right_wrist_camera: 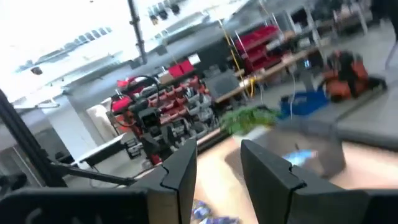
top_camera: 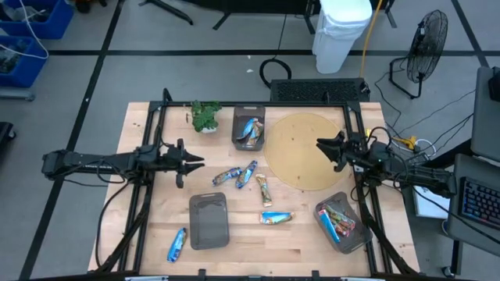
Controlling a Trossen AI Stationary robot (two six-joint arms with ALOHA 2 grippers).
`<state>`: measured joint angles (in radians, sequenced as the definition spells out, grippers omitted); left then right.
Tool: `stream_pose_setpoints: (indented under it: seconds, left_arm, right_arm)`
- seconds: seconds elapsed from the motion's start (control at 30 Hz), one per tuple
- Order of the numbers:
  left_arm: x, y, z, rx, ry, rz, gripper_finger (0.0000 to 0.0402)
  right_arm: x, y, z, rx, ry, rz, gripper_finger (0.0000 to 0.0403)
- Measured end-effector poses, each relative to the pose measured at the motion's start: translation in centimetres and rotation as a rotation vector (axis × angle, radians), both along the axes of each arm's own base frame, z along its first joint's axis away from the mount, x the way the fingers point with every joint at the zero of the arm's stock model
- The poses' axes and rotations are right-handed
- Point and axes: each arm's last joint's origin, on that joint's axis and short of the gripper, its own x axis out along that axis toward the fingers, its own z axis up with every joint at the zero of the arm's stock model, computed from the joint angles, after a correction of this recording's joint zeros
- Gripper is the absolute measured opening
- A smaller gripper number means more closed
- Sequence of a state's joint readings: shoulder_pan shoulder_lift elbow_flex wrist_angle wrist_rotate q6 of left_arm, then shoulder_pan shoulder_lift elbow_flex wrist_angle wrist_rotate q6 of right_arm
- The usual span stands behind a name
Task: Pick and place Granola Bars by type
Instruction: Put the yellow granola bar into the top black bin
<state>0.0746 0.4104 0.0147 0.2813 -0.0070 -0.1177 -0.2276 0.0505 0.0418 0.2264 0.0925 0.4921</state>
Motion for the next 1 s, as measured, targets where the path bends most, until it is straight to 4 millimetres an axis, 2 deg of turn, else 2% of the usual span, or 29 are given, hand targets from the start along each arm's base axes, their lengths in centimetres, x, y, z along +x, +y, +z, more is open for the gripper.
stream_pose_setpoints:
  seconds: [0.33,0.43,0.5,0.63,0.73,0.87,1.0]
  left_arm:
    - [0.0,0.0,0.1,0.011,-0.004,0.001,0.0097]
    - [0.0,0.0,0.1,0.011,-0.005,0.001,0.0097]
    - [0.0,0.0,0.1,0.011,-0.005,0.001,0.0097]
    - [0.0,0.0,0.1,0.015,-0.009,0.001,0.0097]
    - [0.0,0.0,0.1,0.008,-0.01,0.003,0.0097]
    - [0.0,0.1,0.1,0.01,-0.009,0.02,0.0097]
    - [0.0,0.1,0.1,0.011,-0.006,0.039,0.0097]
  right_arm:
    - [0.0,0.1,0.6,0.045,-0.075,0.061,0.0116]
    - [0.3,0.6,1.2,0.019,-0.118,0.194,0.0116]
    - [0.9,1.0,0.8,0.03,-0.044,0.288,0.0116]
    - [2.6,2.0,1.9,0.001,0.061,0.357,0.0116]
    - [4.5,3.0,2.1,-0.021,0.21,0.416,0.0116]
    - [7.5,5.2,3.5,-0.082,0.368,0.531,0.0116]
    - [10.3,8.0,4.0,-0.143,0.611,0.61,0.0116]
